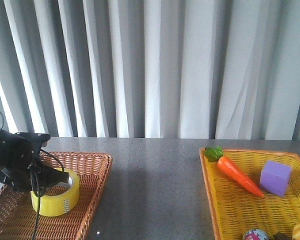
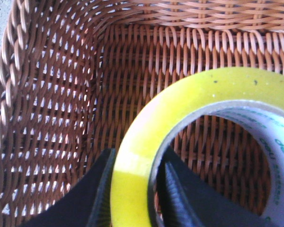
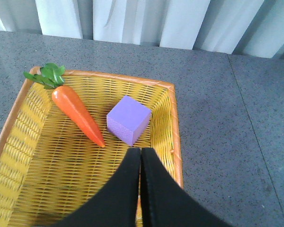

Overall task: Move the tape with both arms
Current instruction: 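Open the left gripper and raise it out of the basket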

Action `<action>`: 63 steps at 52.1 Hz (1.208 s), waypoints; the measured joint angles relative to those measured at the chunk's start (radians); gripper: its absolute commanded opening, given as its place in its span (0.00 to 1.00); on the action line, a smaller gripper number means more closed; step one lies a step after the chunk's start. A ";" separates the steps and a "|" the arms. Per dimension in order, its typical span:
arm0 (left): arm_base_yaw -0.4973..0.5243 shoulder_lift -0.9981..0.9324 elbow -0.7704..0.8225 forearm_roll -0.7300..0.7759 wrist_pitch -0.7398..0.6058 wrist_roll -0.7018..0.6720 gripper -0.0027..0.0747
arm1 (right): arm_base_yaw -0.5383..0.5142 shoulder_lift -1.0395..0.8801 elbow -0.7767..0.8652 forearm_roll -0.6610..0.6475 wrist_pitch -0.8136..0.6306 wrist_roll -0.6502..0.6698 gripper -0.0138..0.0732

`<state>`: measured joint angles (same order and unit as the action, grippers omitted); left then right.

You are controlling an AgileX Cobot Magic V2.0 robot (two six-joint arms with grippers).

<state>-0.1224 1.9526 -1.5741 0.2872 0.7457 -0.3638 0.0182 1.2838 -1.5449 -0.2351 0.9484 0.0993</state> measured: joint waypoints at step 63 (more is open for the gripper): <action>-0.086 -0.259 -0.456 -0.272 0.224 0.175 0.30 | 0.000 0.000 0.000 0.000 0.000 0.000 0.15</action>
<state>-0.2085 1.6939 -2.0301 0.0156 0.9699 -0.1892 0.0182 1.2838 -1.5449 -0.2351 0.9484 0.0993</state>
